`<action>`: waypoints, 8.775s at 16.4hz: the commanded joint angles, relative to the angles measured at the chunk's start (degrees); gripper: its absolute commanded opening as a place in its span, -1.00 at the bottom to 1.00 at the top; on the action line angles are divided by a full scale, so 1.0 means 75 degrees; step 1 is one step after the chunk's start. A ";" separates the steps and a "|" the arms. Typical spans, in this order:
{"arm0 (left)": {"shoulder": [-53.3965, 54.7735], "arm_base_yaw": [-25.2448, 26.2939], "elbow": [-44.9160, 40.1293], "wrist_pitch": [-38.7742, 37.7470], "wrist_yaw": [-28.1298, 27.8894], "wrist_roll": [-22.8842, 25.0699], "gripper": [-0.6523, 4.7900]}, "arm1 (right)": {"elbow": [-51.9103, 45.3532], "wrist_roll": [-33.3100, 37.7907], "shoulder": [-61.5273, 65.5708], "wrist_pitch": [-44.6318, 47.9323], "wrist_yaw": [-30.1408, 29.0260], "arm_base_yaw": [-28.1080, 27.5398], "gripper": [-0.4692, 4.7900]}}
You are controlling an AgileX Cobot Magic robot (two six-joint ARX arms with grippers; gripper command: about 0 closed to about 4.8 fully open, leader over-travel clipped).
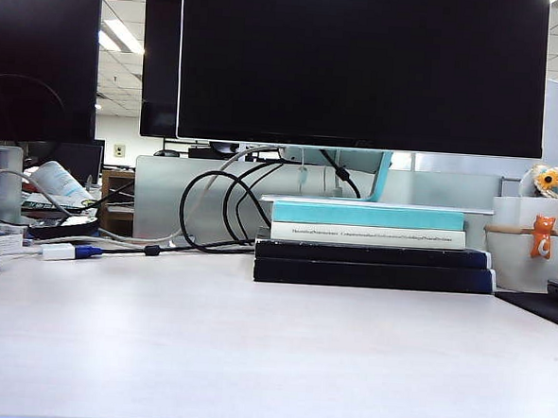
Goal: Unfold the white charging cable into a straight cable.
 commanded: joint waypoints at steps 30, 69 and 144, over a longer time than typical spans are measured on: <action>-0.0023 -0.0023 0.0020 -0.0134 -0.0149 -0.0396 -0.78 | 0.0026 -0.0169 0.0114 0.0047 0.0146 0.0006 -0.36; -0.0102 -0.0114 0.0017 -0.0213 -0.0915 -0.0621 -0.78 | 0.0026 -0.0169 0.0111 -0.0353 0.0353 0.0009 -0.48; -0.0149 -0.0210 0.0020 0.1419 -0.2550 -0.0691 -0.78 | 0.0012 -0.0554 0.0114 -0.1786 0.0323 -0.0358 -0.83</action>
